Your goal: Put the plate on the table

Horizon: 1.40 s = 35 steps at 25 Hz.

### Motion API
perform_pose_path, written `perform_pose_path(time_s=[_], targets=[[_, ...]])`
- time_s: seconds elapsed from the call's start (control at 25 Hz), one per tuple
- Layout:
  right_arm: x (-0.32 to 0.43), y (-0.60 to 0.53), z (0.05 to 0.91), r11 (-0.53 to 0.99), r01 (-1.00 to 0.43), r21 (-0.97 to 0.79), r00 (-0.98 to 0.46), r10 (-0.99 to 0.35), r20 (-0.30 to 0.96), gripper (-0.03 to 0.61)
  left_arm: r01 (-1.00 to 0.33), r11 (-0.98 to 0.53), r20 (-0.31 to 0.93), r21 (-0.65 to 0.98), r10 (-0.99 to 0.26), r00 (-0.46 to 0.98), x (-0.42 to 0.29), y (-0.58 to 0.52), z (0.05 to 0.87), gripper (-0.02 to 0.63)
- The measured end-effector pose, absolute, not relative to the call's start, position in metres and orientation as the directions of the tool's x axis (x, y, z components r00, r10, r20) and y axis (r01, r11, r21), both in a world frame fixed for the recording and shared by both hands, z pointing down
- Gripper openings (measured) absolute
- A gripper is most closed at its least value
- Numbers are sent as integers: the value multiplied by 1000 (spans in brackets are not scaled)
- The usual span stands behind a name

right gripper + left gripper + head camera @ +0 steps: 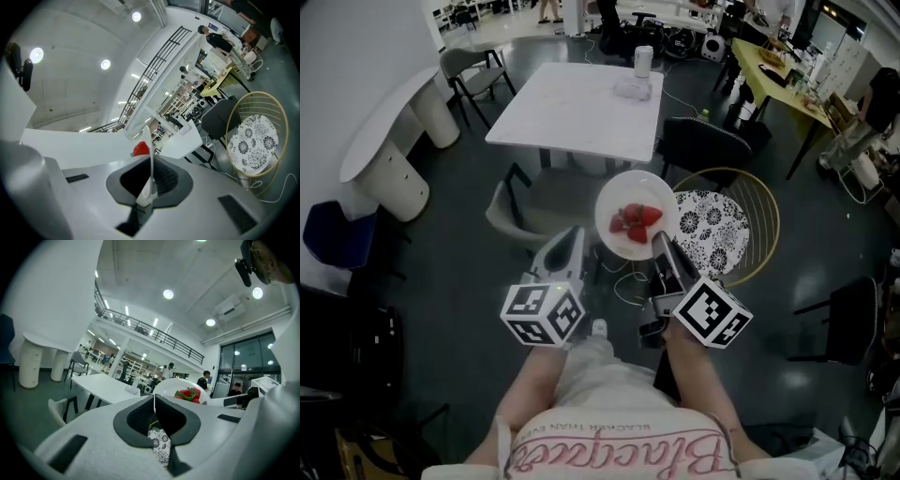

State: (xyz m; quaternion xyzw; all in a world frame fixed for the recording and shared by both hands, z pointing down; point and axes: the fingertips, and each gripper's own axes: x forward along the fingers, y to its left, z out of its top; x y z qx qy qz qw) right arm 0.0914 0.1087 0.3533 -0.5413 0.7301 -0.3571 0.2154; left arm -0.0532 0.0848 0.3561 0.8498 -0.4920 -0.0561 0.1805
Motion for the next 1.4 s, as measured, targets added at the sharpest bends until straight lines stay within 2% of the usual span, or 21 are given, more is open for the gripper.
perform_pose_path(time_s=[0.52, 0.88, 1.4], targets=[[59, -30, 353, 127, -648, -751, -301, -949, 99, 8, -799, -456, 78, 393, -849, 523, -91, -54, 358, 12], [54, -100, 362, 113, -651, -751, -316, -940, 132, 8, -794, -439, 109, 420, -845, 524, -94, -119, 375, 12], [103, -226, 389, 113, -652, -750, -369, -911, 184, 8, -830, -363, 141, 424, -879, 456, -66, -228, 394, 11]])
